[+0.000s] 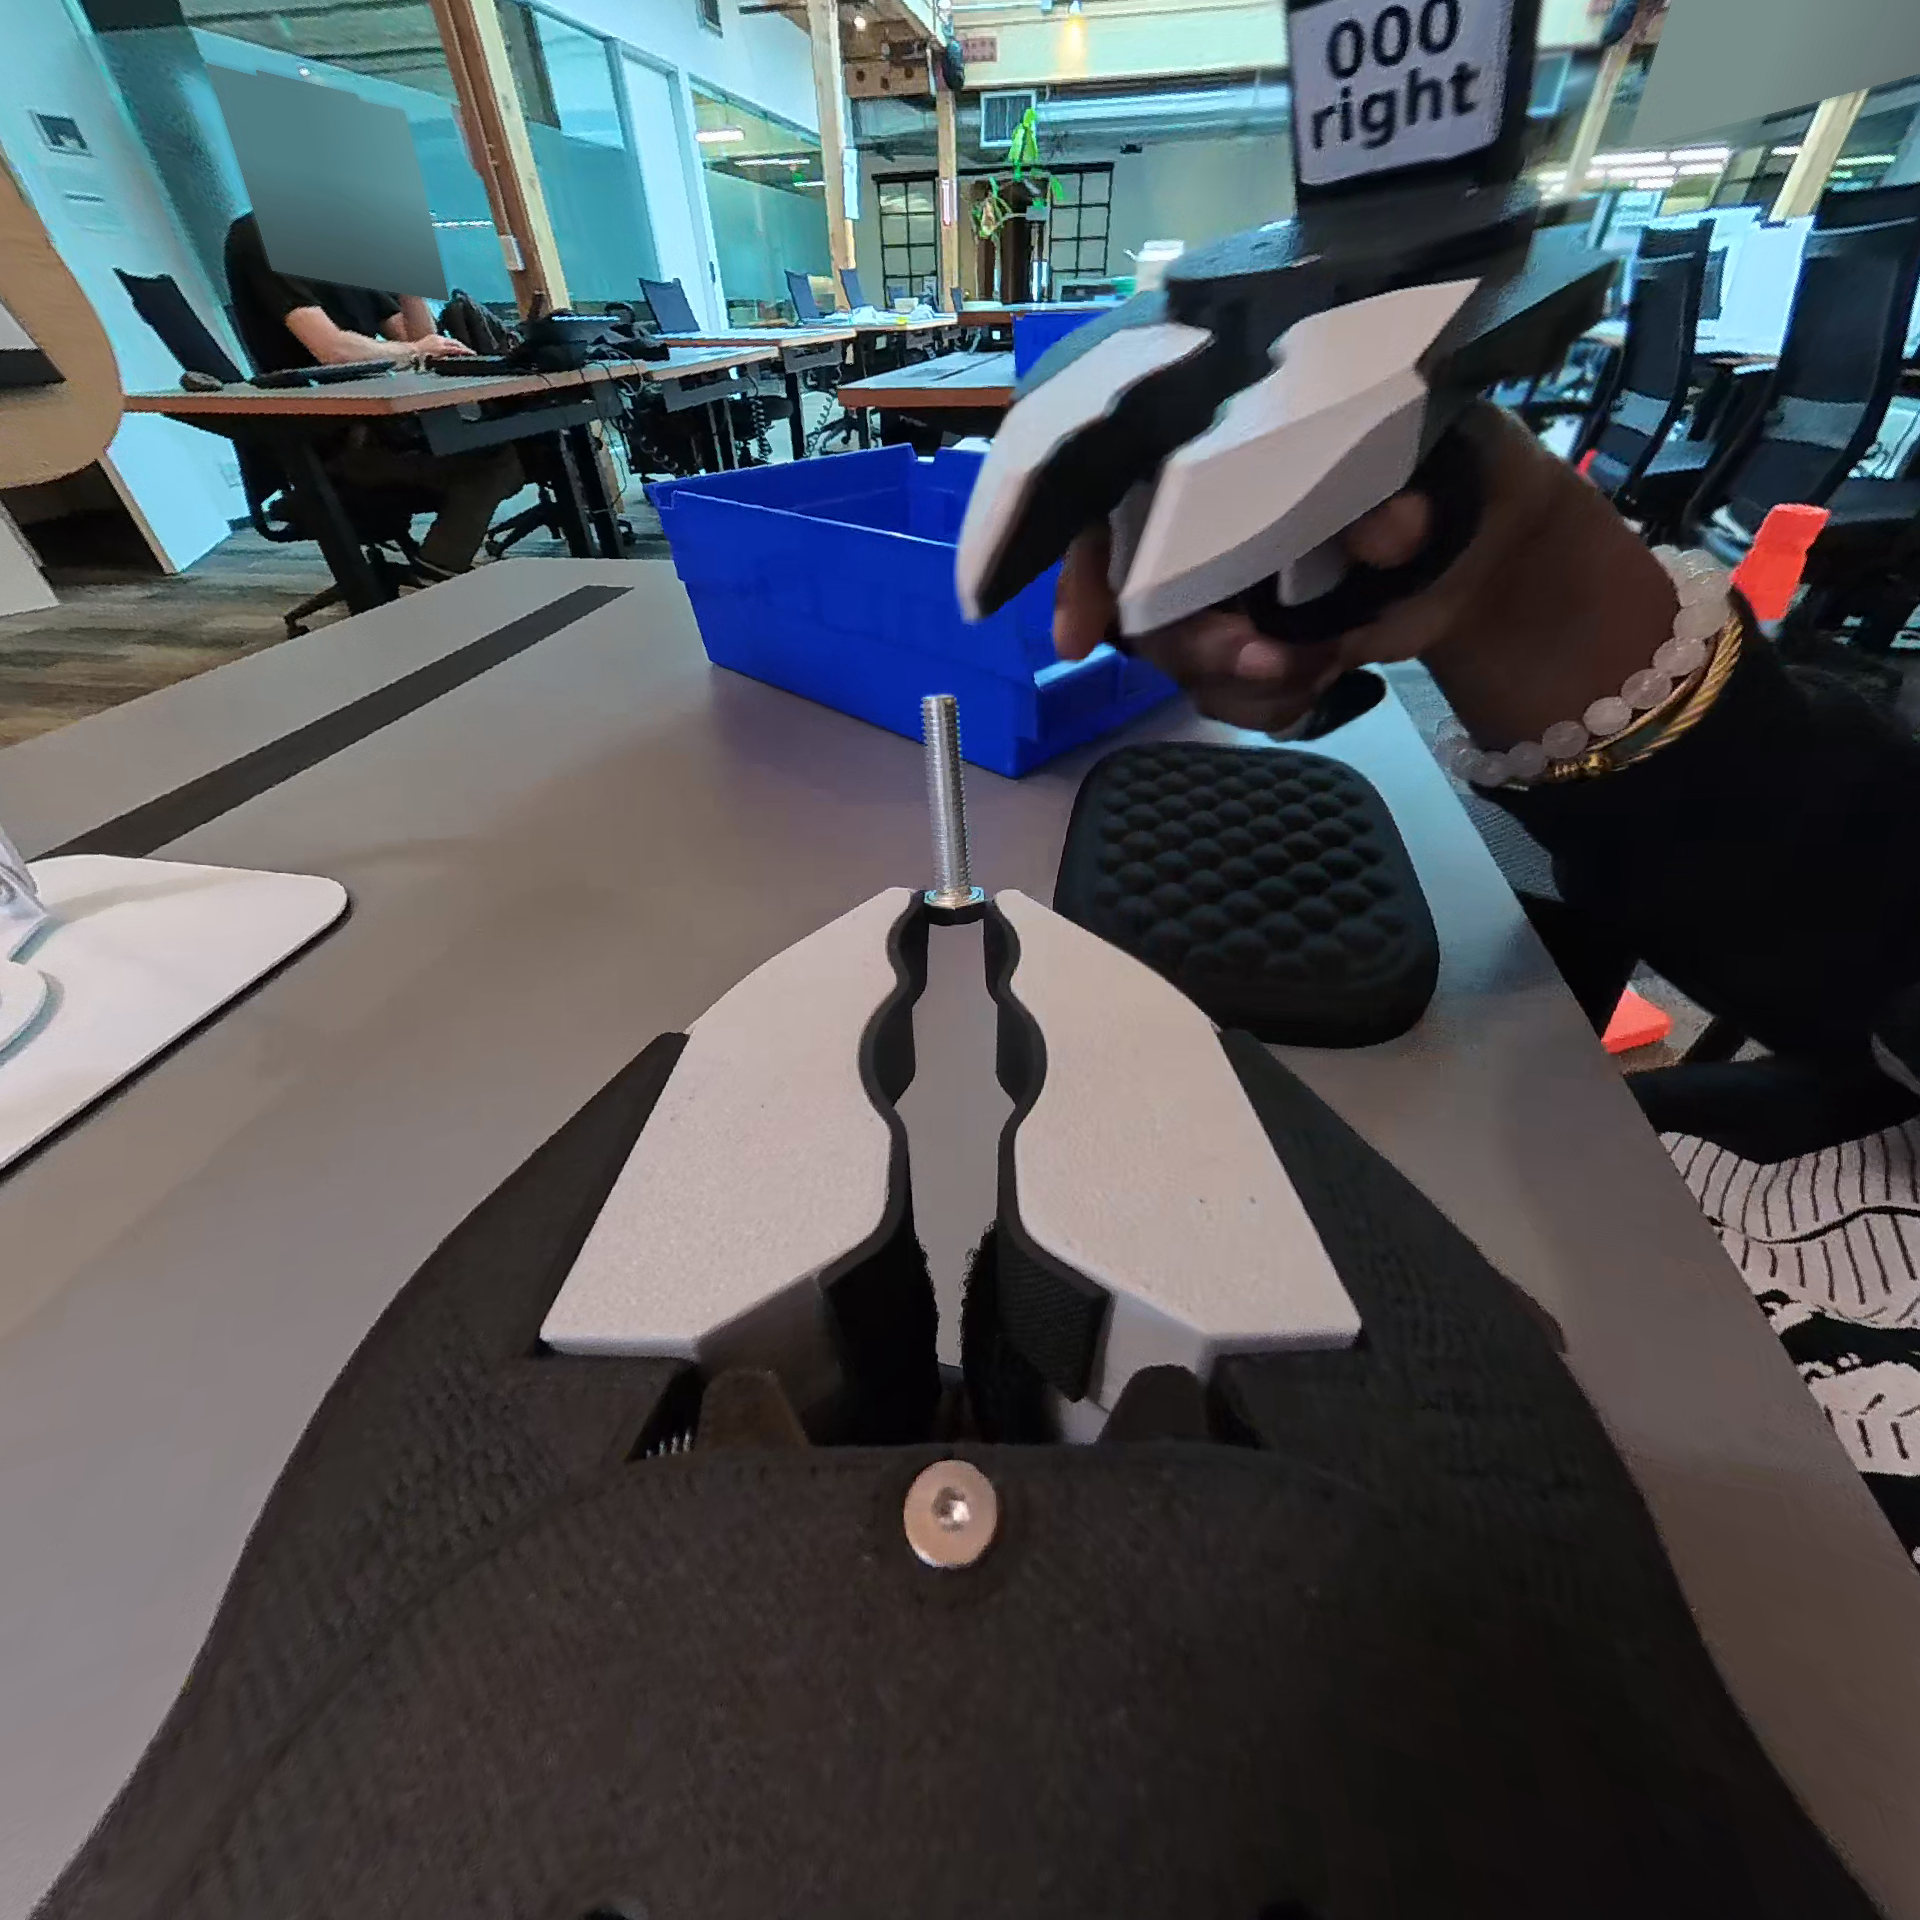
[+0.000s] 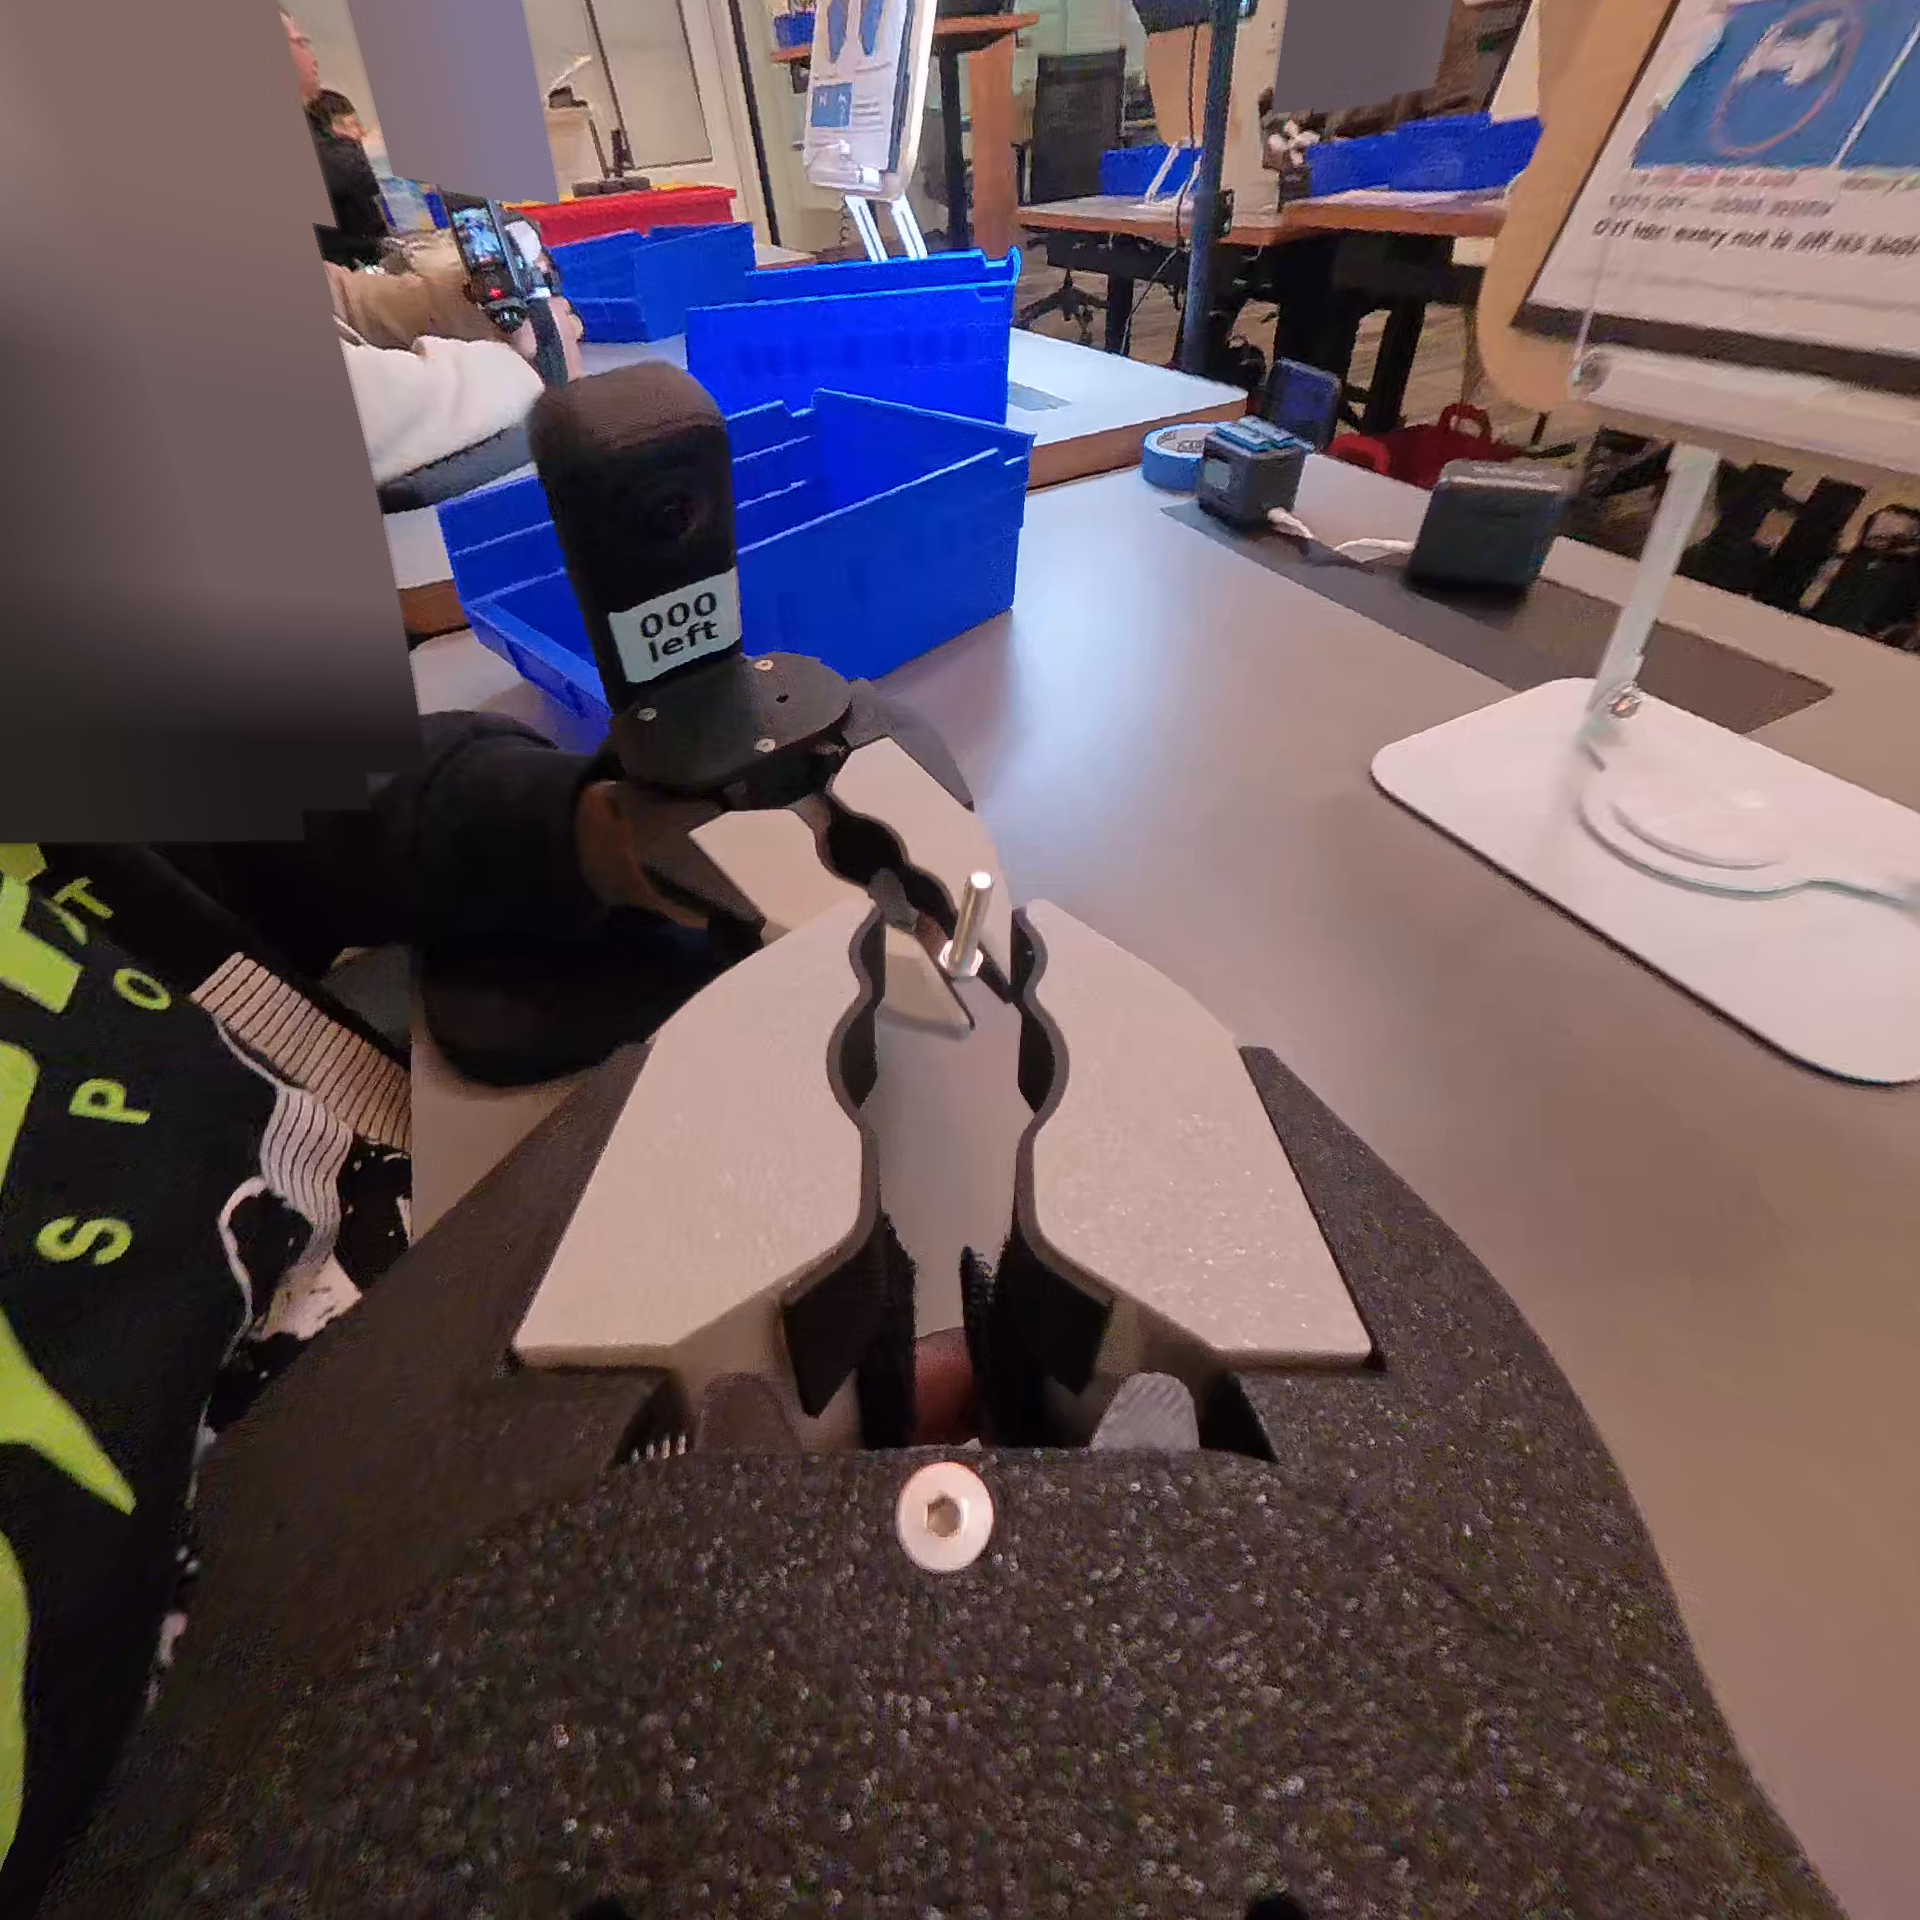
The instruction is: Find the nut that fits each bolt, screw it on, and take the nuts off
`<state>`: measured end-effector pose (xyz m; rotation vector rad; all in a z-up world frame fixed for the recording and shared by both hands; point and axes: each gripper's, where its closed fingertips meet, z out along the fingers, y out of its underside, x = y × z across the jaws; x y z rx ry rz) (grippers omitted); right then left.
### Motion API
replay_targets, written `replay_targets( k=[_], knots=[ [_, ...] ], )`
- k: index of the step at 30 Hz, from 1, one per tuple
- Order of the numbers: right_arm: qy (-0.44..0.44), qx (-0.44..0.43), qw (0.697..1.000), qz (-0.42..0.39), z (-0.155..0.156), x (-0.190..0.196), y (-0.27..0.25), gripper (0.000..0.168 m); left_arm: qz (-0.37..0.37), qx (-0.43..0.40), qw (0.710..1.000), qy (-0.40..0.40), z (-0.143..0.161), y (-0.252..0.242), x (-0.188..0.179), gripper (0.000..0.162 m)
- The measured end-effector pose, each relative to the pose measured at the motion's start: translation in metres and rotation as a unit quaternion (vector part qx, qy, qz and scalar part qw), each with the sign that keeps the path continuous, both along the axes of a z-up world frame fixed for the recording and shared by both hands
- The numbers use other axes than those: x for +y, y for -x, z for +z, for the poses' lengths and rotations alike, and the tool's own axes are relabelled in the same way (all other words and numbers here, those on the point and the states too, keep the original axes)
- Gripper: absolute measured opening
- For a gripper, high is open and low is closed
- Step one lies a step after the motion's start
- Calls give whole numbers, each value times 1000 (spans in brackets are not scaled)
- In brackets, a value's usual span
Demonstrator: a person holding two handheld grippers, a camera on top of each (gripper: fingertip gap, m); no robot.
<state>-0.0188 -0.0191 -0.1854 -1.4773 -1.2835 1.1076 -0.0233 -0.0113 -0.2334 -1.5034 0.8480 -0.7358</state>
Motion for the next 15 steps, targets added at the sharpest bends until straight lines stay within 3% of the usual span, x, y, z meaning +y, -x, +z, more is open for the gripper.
replay_targets(
  k=[10,13,15],
  knots=[
    [3,-3,1000,4,-12,1,12,6,-2,16,1000,-6,-2,-3,-3,11],
    [-11,15,999,-43,0,16,-8,6,16,-5,1000,8,1,3,3,27],
    [-37,17,992,-120,12,42,-38,6,32,-17,999,24,1,7,9,38]
  ],
)
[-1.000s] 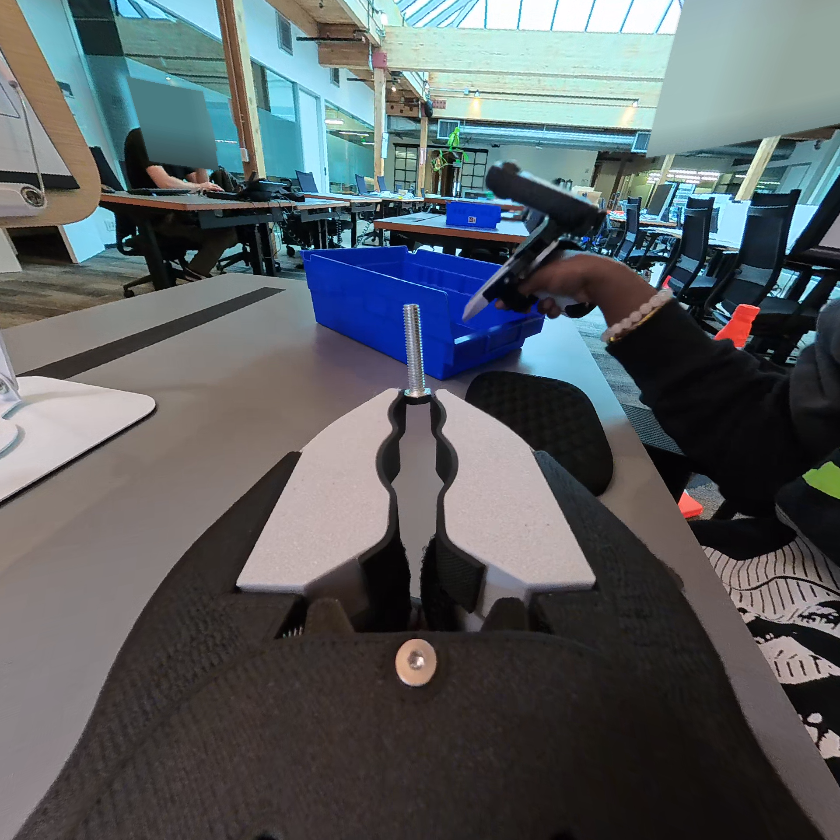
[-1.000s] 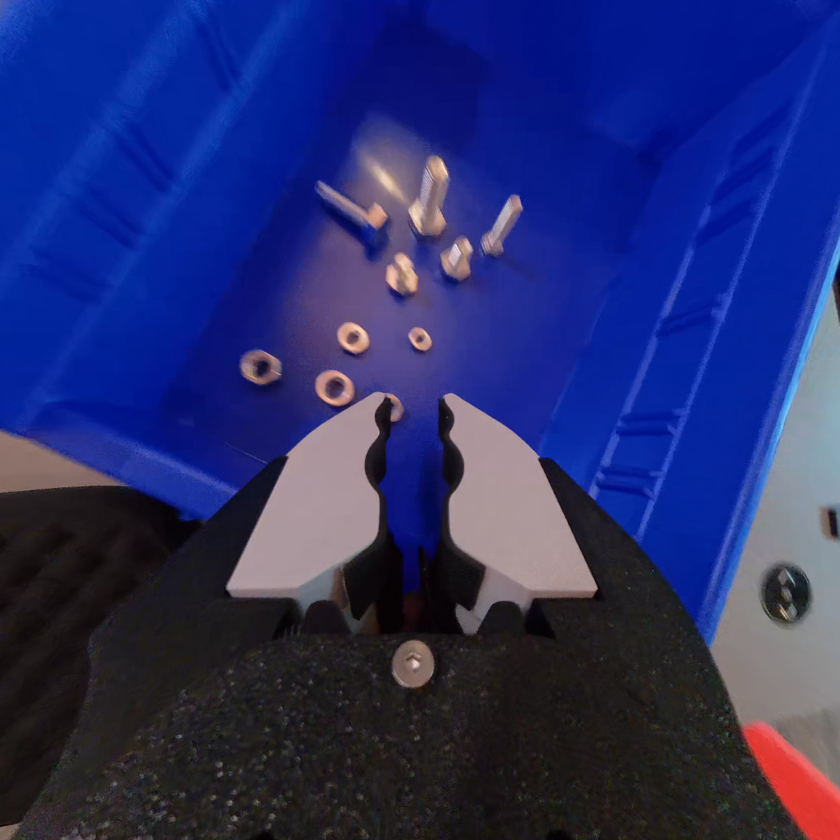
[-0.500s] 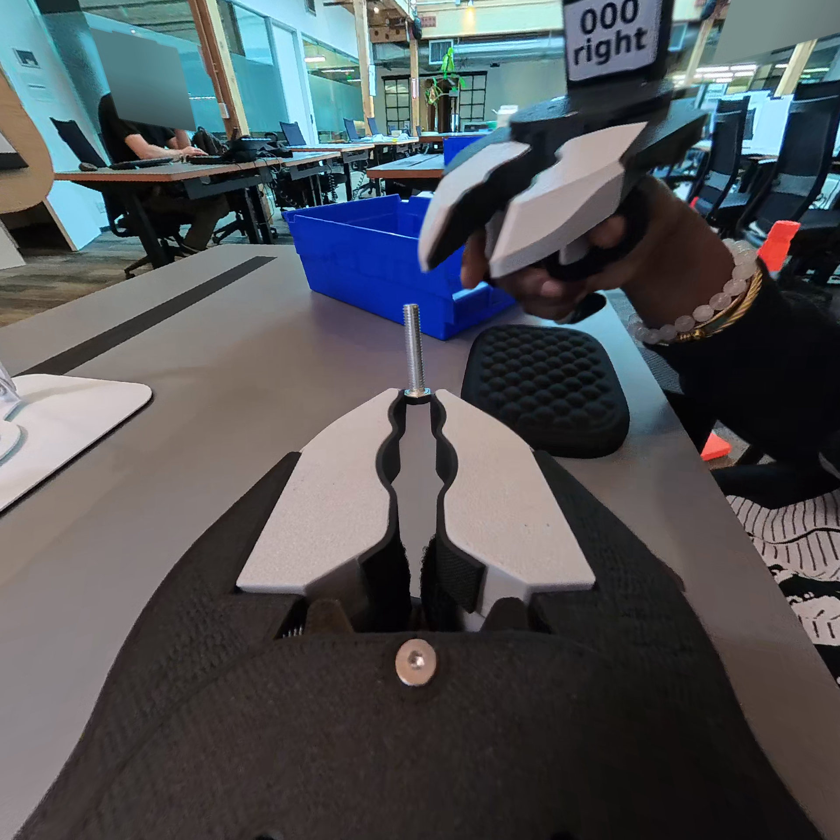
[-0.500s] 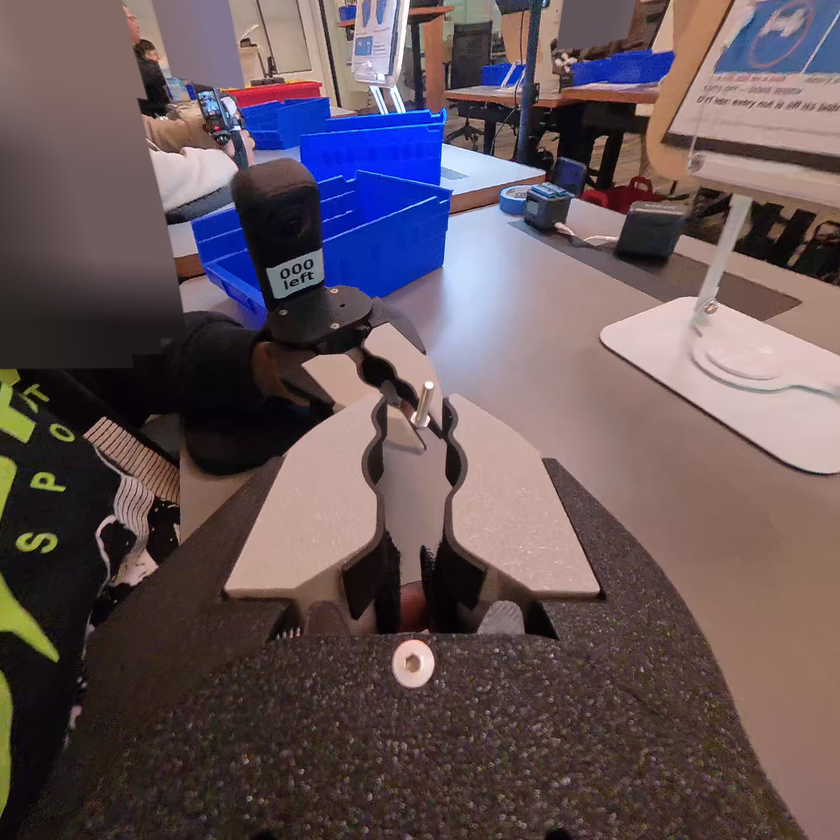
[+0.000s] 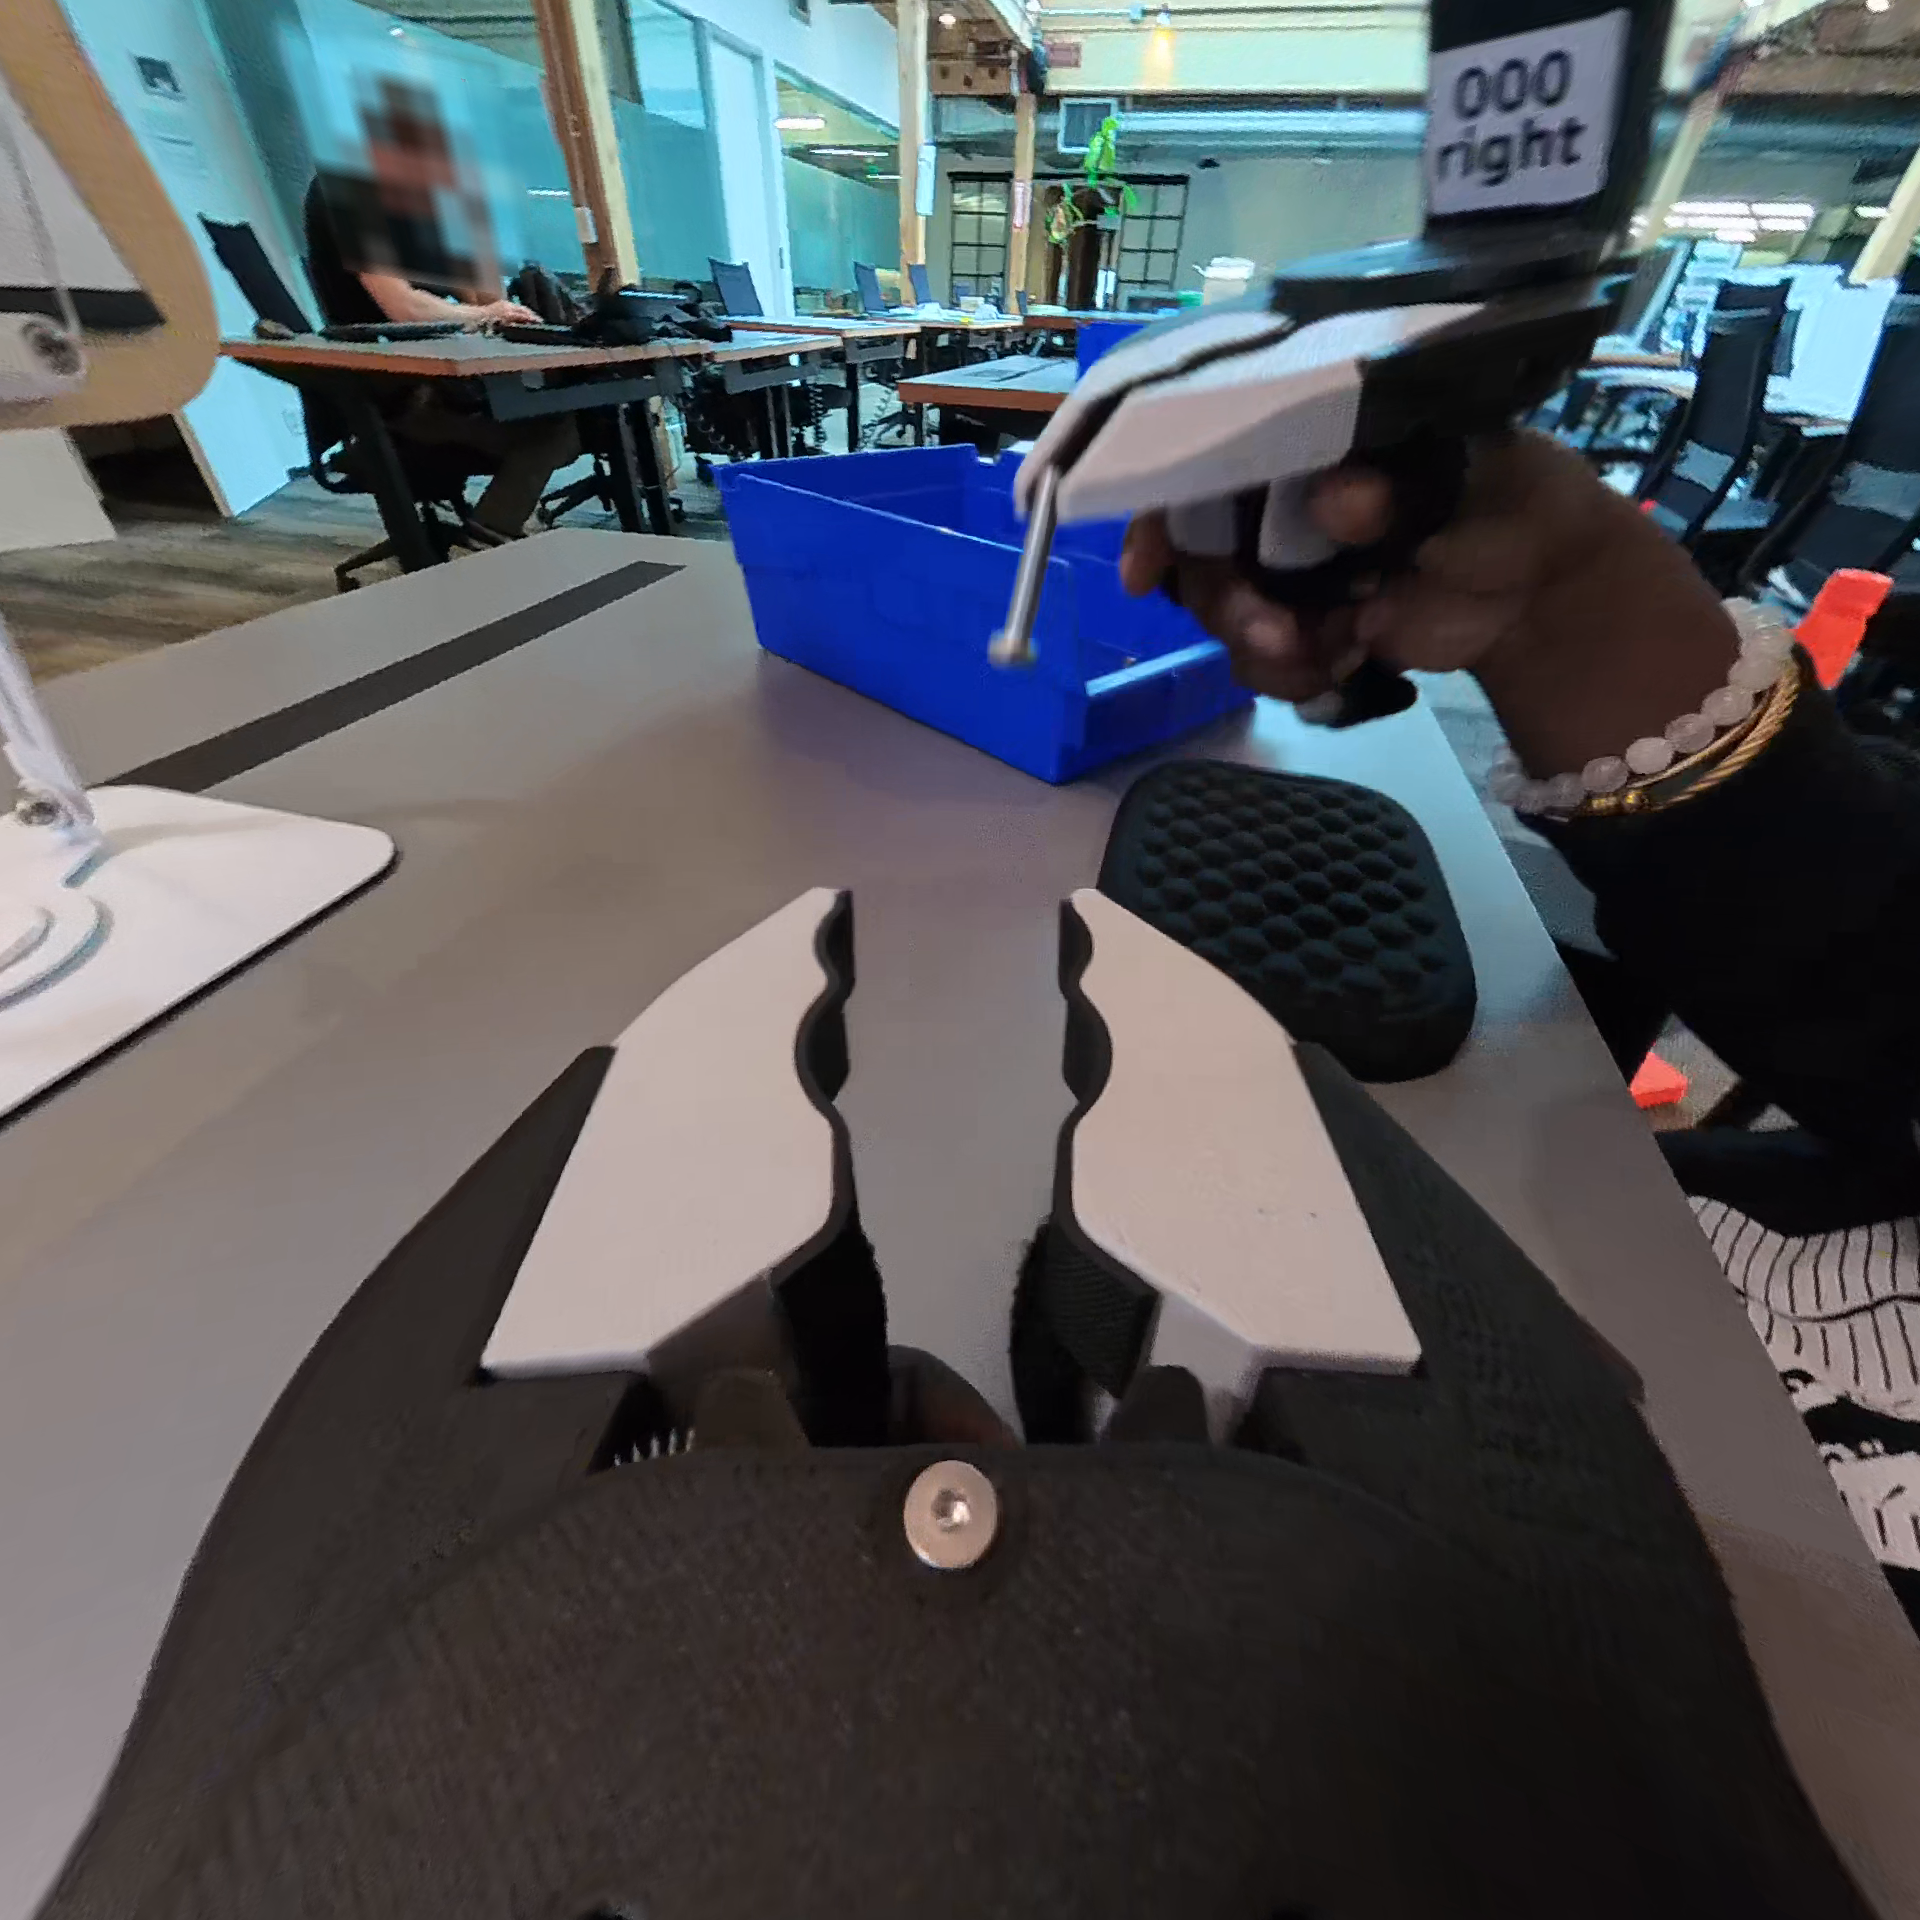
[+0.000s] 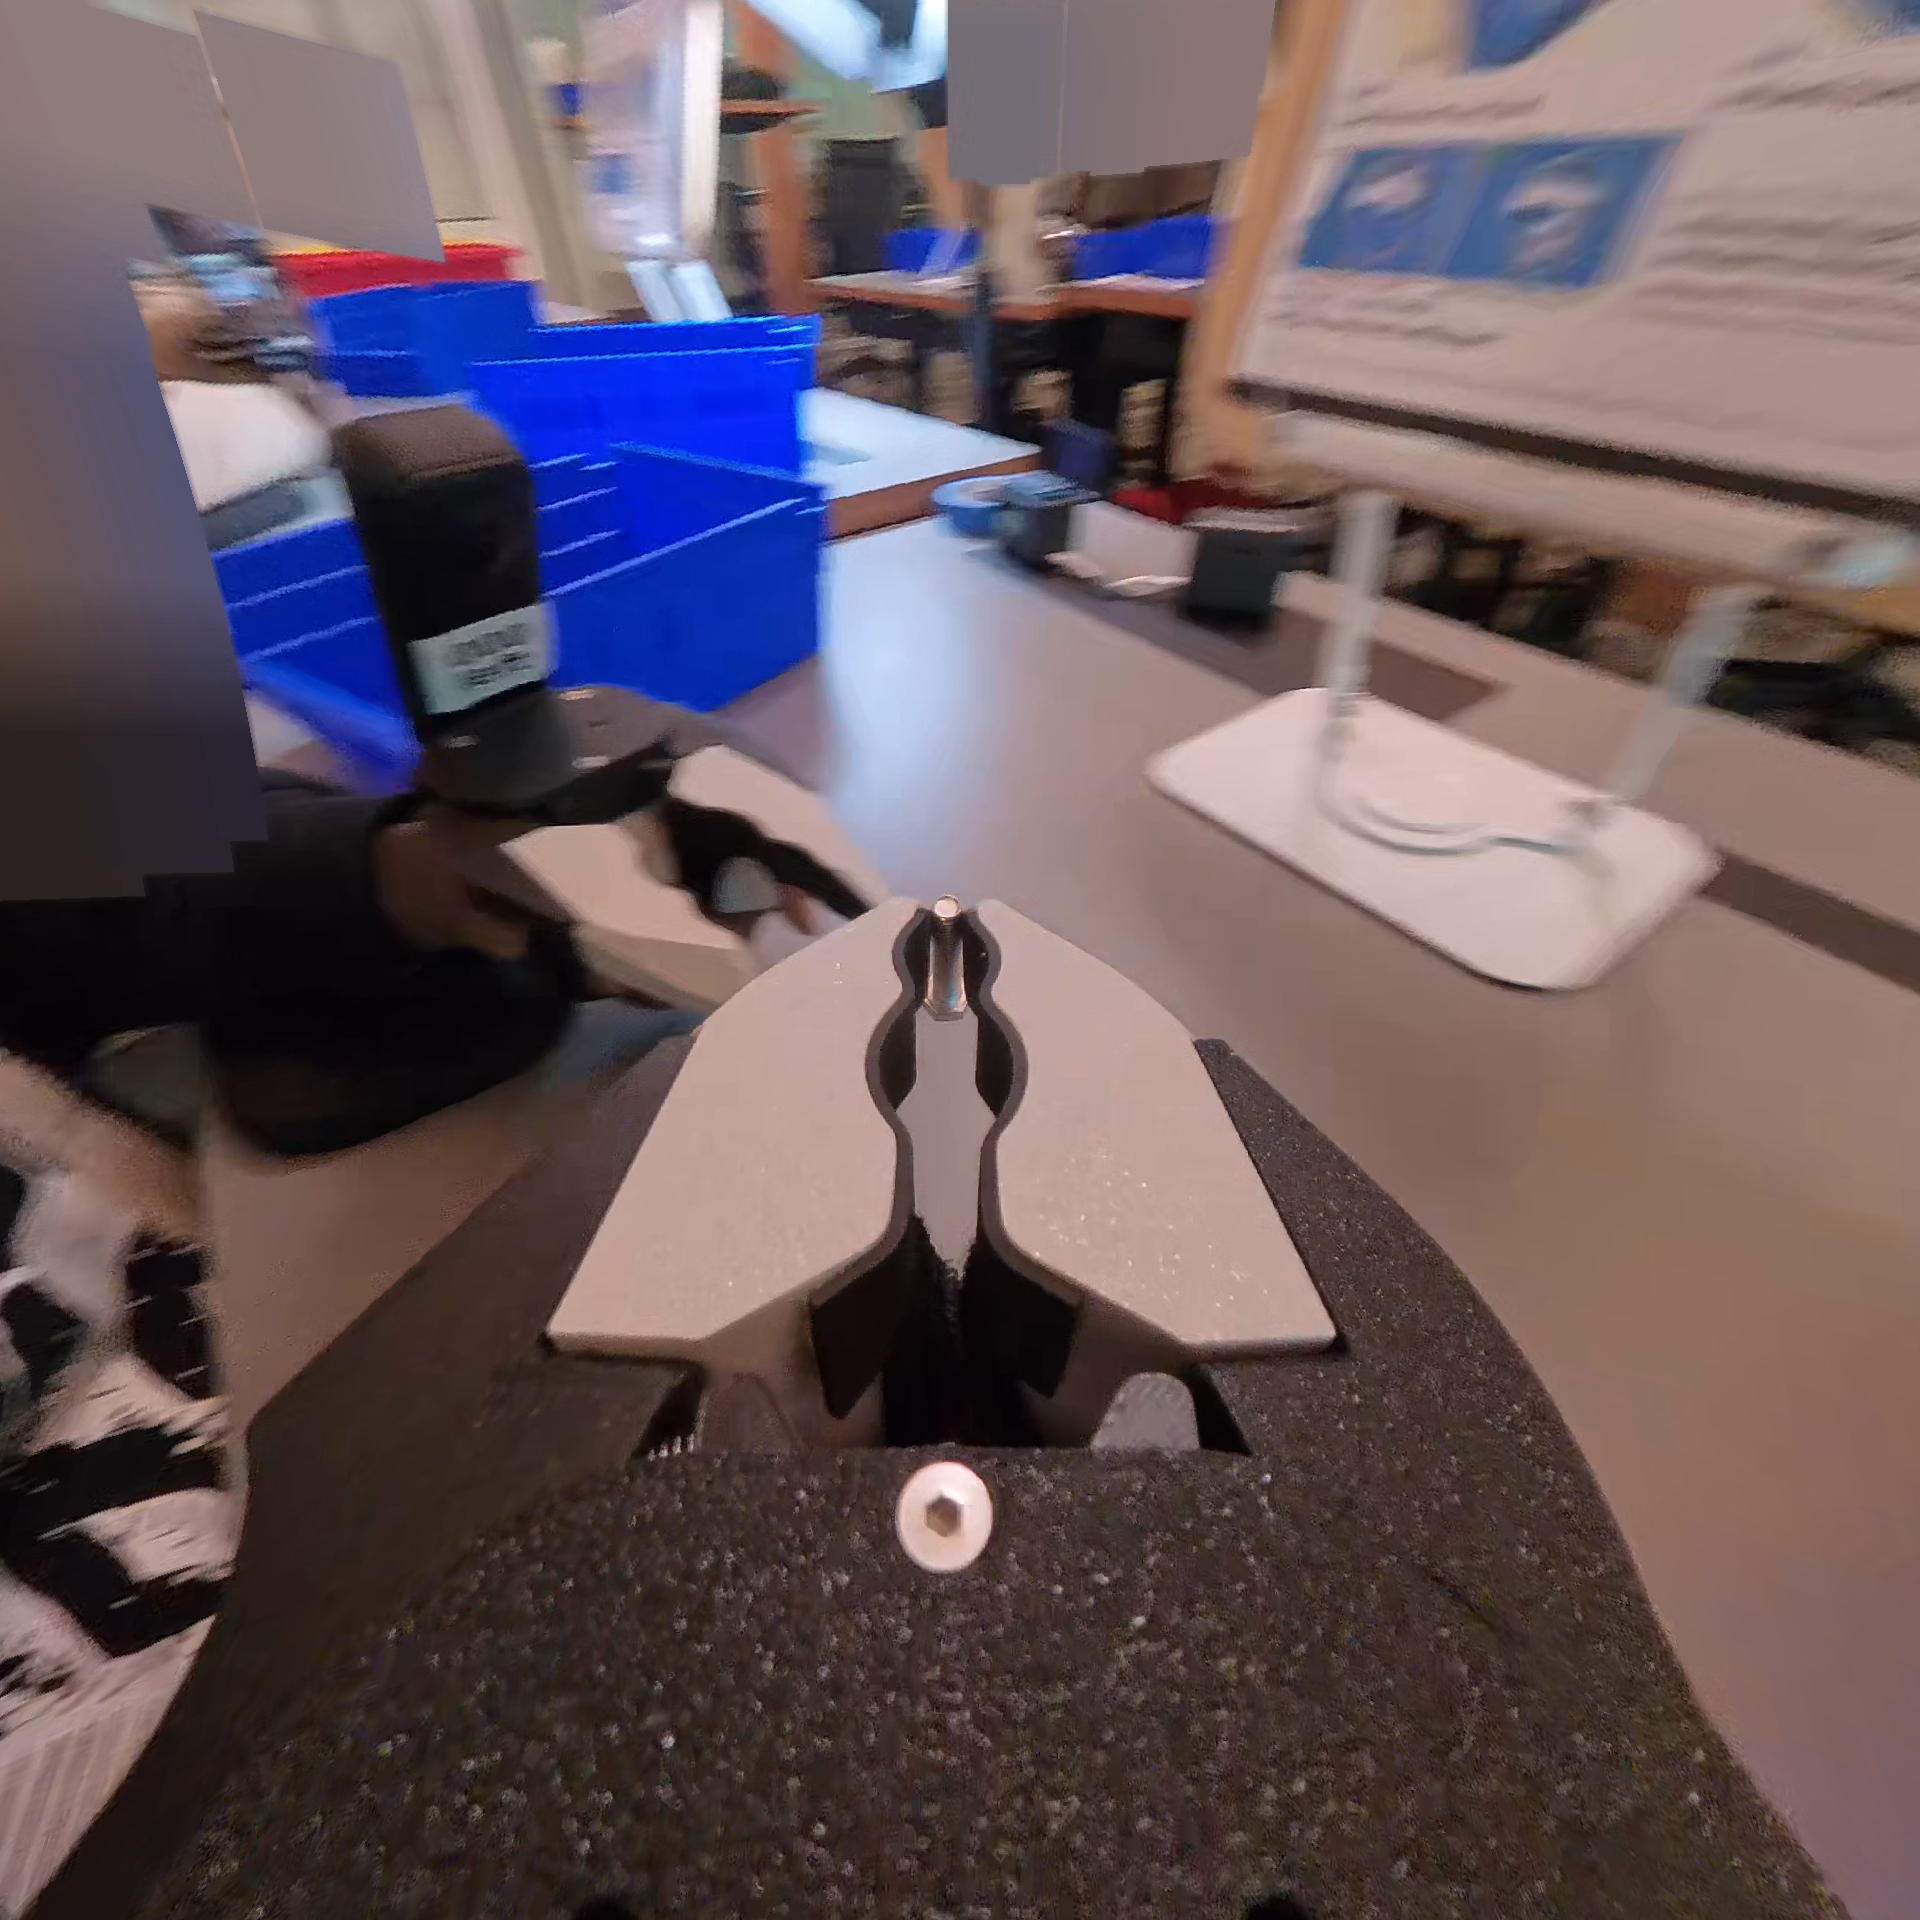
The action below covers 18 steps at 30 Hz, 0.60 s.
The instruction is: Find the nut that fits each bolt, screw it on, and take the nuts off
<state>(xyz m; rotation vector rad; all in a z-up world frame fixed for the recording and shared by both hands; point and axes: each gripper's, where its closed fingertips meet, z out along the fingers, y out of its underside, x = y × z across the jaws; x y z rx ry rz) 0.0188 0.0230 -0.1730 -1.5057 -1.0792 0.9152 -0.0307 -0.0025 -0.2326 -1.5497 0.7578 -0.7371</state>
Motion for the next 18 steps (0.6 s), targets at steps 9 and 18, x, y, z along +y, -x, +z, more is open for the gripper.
replay_targets(
  k=[9,18],
  knots=[
    [33,-67,918,-390,-11,138,-215,6,39,11,999,19,-9,5,11,68],
    [172,-177,853,-460,-100,173,-285,6,29,23,999,20,-13,3,10,67]
  ],
)
